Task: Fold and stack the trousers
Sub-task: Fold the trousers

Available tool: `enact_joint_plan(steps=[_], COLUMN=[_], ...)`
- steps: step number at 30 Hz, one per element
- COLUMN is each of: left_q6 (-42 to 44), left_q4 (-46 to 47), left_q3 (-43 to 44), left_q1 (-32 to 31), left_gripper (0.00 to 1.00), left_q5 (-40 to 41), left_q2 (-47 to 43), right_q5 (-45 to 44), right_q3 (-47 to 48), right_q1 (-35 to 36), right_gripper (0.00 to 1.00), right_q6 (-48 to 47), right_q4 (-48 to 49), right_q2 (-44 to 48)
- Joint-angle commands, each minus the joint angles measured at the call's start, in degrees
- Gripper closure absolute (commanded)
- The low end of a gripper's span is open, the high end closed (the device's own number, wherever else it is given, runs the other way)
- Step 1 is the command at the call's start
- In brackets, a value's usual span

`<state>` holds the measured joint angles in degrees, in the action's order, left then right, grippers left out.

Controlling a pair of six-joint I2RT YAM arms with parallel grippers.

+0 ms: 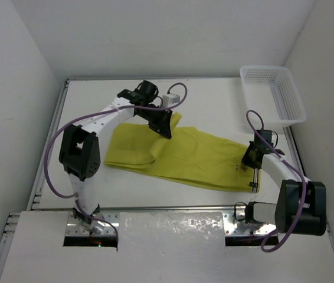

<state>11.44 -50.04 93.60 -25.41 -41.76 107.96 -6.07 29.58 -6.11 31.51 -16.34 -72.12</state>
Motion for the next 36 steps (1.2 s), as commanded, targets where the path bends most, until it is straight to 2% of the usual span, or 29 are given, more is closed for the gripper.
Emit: enact_joint_plan(steps=[1, 2, 3, 4, 5, 6, 7, 8, 9, 11, 14, 16, 17, 18, 19, 20, 21, 22, 23, 24, 25, 27, 28, 29, 32, 36], left_q6=[-1.96, -1.17, 0.41, 1.47, 4.70, 6.99, 9.89, 16.96, 20.78, 26.15, 27.67, 24.61, 19.81, 17.41, 14.17, 12.92, 12.21, 11.68, 11.76, 11.59, 11.93, 11.59, 10.63, 10.10, 9.39, 9.47], left_q4=[4.43, 3.99, 2.77, 1.97, -0.30, -1.89, -4.25, -7.15, -13.00, -17.44, -17.64, -14.66, -10.99, -9.56, -8.68, -7.36, -7.00, -6.39, -4.82, -3.58, -2.44, 0.46, 1.34, 3.26, 5.48, 6.71], left_q3=[1.32, 1.15, 0.53, 0.18, 0.00, 0.18, 0.61, 2.88, 4.21, 7.81, 11.86, 10.21, 8.54, 6.44, 1.81, -0.59, -3.05, -7.60, -9.56, -11.41, -13.77, -15.55, -16.34, -16.61, -17.49, -21.16], left_q1=[-2.36, -2.63, -2.98, -3.24, -4.64, -5.87, -7.36, -9.29, -12.61, -13.61, -8.80, -0.99, 2.78, 10.39, 14.12, 21.12, 24.32, 26.88, 30.82, 31.73, 32.08, 32.18, 32.18, 32.09, 32.18, 31.21], left_gripper=[0.98, 0.91, 0.78, 0.71, 0.61, 0.57, 0.51, 0.08, 0.00, 0.00, 0.01, 0.00, 0.00, 0.00, 0.01, 0.04, 0.10, 0.25, 0.33, 0.39, 0.41, 0.38, 0.30, 0.26, 0.14, 0.13], left_q5=[-0.54, 0.18, 1.14, 1.41, 1.50, 1.59, 1.77, 3.33, 3.96, 1.88, -2.26, -1.58, 0.78, 2.71, 4.74, 8.06, 8.88, 8.97, 8.63, 9.67, 10.81, 13.02, 13.19, 14.15, 15.56, 16.36], left_q2=[1.54, 2.07, 2.86, 3.13, 3.74, 3.92, 4.18, 4.71, 4.54, 2.62, -2.29, -5.12, -7.39, -8.11, -8.38, -8.03, -7.51, -6.81, -5.76, -5.40, -4.96, -4.95, -4.61, -4.34, -1.54, 3.30], right_q5=[-1.23, -1.23, -1.23, -0.62, -0.18, 0.35, 0.70, 0.44, -0.26, -2.88, -3.86, -3.26, -2.99, -2.73, -2.38, -1.68, -0.54, -0.35, -0.18, 0.35, 0.18, 0.18, -0.61, -1.05, 0.61, 2.11], right_q3=[0.30, 0.47, 0.91, 1.18, 1.87, 2.40, 3.02, 4.94, 6.09, 9.68, 13.73, 15.23, 16.02, 16.03, 15.86, 15.16, 14.98, 15.06, 14.98, 14.37, 12.80, 11.20, 10.85, 10.93, 10.76, 7.34], right_q1=[0.40, 0.40, 0.40, 0.40, 0.57, 0.66, 0.83, 1.27, 2.41, 5.12, 10.56, 13.91, 18.02, 20.15, 22.17, 25.93, 27.45, 28.42, 28.78, 28.61, 28.35, 27.47, 27.12, 26.16, 21.15, 12.01], right_gripper=[0.85, 0.85, 0.80, 0.77, 0.69, 0.69, 0.61, 0.58, 0.56, 0.49, 0.43, 0.42, 0.43, 0.43, 0.44, 0.45, 0.45, 0.45, 0.45, 0.44, 0.44, 0.40, 0.37, 0.33, 0.31, 0.32], right_q6=[0.66, 0.57, 0.40, 0.05, -0.39, -0.74, -1.88, -2.58, -3.20, -5.31, -7.68, -9.00, -9.09, -8.31, -7.78, -7.25, -6.81, -5.24, -3.40, -1.55, 0.20, 0.49, 0.05, -0.22, -1.27, -3.38], right_q4=[0.61, 0.52, 0.60, 0.61, 0.78, 0.69, 0.43, 0.08, -0.97, -1.41, -1.15, -0.37, 0.07, 1.47, 2.53, 3.58, 4.81, 4.22, 3.17, 2.46, 2.71, 3.85, 3.16, 0.81, -5.16, -10.90], right_q2=[1.37, 1.28, 1.28, 1.02, 0.84, 0.58, 0.31, 0.22, 0.40, 1.27, 2.85, 3.56, 4.00, 4.00, 3.74, 3.30, 1.56, 0.32, -0.65, -1.61, -1.28, 0.82, 1.45, 1.89, 3.12, 6.45])
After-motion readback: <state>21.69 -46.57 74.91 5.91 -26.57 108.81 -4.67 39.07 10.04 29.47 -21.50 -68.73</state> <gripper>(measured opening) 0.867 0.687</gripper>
